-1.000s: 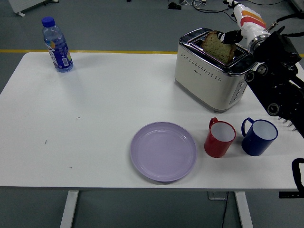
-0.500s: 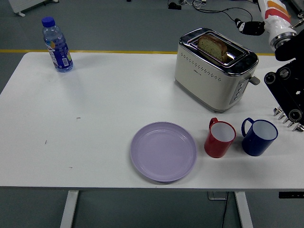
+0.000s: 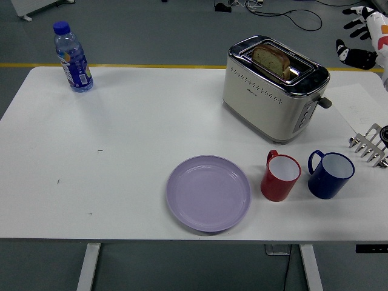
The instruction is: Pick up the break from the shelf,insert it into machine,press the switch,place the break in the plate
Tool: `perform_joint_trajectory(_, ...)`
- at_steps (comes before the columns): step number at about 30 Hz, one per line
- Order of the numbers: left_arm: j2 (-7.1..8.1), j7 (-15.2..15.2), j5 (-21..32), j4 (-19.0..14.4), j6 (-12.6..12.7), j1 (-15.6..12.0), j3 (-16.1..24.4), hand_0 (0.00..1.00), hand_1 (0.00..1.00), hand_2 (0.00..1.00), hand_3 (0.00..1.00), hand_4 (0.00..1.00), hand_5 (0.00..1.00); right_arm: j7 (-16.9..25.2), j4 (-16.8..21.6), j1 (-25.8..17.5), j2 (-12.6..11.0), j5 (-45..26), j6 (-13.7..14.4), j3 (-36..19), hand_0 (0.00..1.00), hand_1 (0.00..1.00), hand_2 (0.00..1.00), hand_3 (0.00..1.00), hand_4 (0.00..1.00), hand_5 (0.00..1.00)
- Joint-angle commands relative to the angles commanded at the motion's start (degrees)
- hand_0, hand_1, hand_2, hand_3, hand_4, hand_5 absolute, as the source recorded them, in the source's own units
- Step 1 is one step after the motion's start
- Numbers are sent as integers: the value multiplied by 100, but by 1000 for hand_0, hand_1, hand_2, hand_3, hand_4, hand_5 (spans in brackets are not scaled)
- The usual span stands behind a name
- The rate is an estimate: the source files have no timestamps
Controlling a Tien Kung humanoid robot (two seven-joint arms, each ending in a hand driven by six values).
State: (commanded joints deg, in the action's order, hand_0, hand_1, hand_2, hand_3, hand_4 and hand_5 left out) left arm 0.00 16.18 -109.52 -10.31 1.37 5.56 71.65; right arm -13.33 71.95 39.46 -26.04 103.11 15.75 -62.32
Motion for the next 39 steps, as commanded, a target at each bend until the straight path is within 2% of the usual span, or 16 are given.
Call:
perform_joint_trajectory(5,0,-1,-41,0,-11,-12,27,602,460,431,546,288,926,-96,147,-361,-108,49,-72,-42,325,348,438,636,478,2)
perform_joint_trajectory(6,0,-1,-43,0,-12,-12,29,601,459,431,546,286,925,-103,156,-387,-114,56,-72,-49,293,295,380,609,518,2)
perform_joint_trajectory(11,0,-15,-24,0,-6,-14,35,601,459,431,546,286,925,-141,245,-670,-160,56,-16,-170,293,295,380,609,518,2)
perform_joint_trajectory(13,0,-22,-15,0,-5,-9,30,601,459,431,545,287,926,-156,258,-747,-154,56,-15,-189,267,266,354,597,515,2)
perform_joint_trajectory(22,0,-21,-64,0,-15,-9,59,602,459,431,546,286,926,-156,183,-896,-103,-91,-82,-5,262,264,348,590,511,2)
perform_joint_trajectory(27,0,-12,-88,0,-35,-20,49,602,461,431,546,286,927,-176,6,-870,-64,-147,-147,209,264,260,345,589,505,2)
perform_joint_trajectory(39,0,-15,-141,0,-46,-40,74,602,462,435,546,286,928,-194,-219,-904,9,-228,-193,335,266,255,345,590,501,2)
